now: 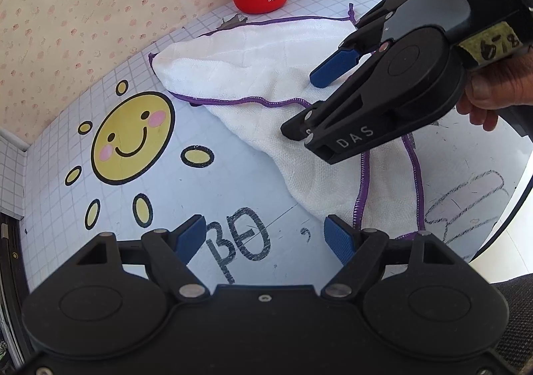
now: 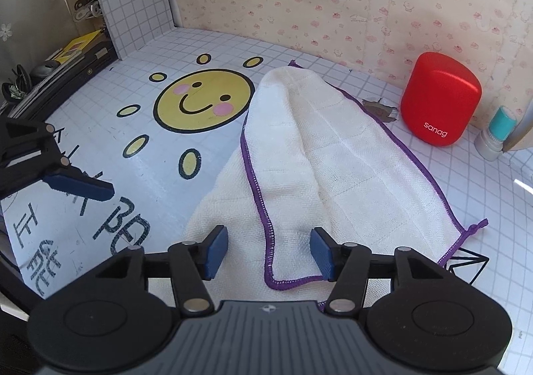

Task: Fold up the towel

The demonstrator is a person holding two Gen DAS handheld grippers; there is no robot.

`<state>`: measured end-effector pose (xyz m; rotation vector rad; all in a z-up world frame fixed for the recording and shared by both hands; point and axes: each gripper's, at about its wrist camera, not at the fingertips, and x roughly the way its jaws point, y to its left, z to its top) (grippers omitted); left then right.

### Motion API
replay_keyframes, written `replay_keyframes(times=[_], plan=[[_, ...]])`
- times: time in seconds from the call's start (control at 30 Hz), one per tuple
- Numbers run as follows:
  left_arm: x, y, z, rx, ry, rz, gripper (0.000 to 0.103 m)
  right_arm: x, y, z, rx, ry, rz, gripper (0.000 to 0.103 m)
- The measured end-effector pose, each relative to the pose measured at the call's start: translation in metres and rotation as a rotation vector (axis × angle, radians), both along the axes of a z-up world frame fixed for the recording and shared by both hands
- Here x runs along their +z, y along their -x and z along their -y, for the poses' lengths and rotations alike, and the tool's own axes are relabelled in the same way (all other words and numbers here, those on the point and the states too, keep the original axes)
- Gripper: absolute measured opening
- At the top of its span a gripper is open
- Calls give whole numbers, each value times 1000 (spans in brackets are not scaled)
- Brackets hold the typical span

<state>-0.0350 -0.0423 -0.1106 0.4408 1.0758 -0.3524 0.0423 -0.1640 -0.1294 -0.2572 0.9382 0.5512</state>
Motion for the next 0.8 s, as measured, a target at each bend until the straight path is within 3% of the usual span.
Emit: replay_keyframes(times=[0.27, 0.43, 0.47, 0.53, 0.8], plan=[[0, 0, -2, 0, -3, 5, 79, 4, 0, 3, -2, -10, 9, 54], [0, -2, -2, 3, -1, 4, 79, -4, 1, -2, 51, 72, 25, 52], [0, -1, -2, 2, -3, 3, 79, -3, 0, -1, 46, 67, 29, 50], [-1, -1, -1, 1, -7, -1, 79, -2, -1, 1, 34, 60, 30, 36], [-2, 0, 1, 6, -7, 0, 79, 4, -4, 6, 17, 36, 44, 12]])
